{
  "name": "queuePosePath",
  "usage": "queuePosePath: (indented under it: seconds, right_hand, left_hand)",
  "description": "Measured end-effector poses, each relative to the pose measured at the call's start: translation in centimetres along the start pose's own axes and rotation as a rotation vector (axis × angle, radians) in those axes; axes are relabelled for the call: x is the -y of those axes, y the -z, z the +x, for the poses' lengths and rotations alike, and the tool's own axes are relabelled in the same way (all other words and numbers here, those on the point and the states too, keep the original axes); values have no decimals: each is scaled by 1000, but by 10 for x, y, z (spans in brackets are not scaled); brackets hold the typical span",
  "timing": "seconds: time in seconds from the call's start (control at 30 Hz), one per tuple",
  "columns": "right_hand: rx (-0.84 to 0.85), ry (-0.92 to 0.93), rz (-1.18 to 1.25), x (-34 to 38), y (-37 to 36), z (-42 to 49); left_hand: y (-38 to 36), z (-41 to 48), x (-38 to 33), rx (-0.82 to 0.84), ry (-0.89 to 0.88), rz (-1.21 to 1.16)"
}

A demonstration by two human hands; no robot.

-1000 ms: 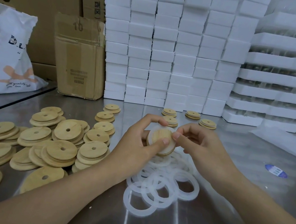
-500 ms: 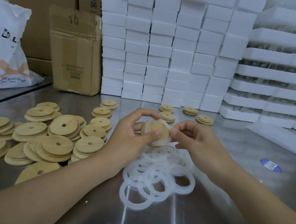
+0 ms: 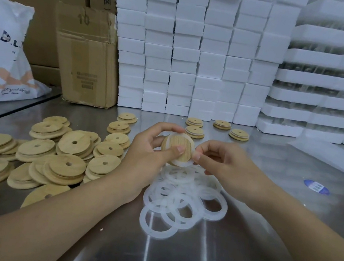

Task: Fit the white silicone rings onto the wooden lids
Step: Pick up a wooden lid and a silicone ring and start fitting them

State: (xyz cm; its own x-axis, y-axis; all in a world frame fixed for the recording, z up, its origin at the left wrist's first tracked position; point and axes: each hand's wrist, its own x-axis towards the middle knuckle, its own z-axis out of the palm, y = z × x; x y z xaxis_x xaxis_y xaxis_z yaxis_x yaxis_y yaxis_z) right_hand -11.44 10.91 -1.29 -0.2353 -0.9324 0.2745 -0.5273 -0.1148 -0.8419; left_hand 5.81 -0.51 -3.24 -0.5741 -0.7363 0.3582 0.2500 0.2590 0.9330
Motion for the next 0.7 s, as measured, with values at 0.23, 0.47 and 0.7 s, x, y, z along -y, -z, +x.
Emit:
queuePosePath:
  seconds: [0.23,0.47,0.7]
  right_hand:
    - [-86,19,-23,2,-5,0]
    - [-74,-5,-20,8,1,-2]
    - [-112,-8,-43,11,4,-2]
  left_hand:
    - [1,1,-1,7,31,5]
    - [2,3,0,8,53,-20]
    - [1,3,-1,7,70,-35]
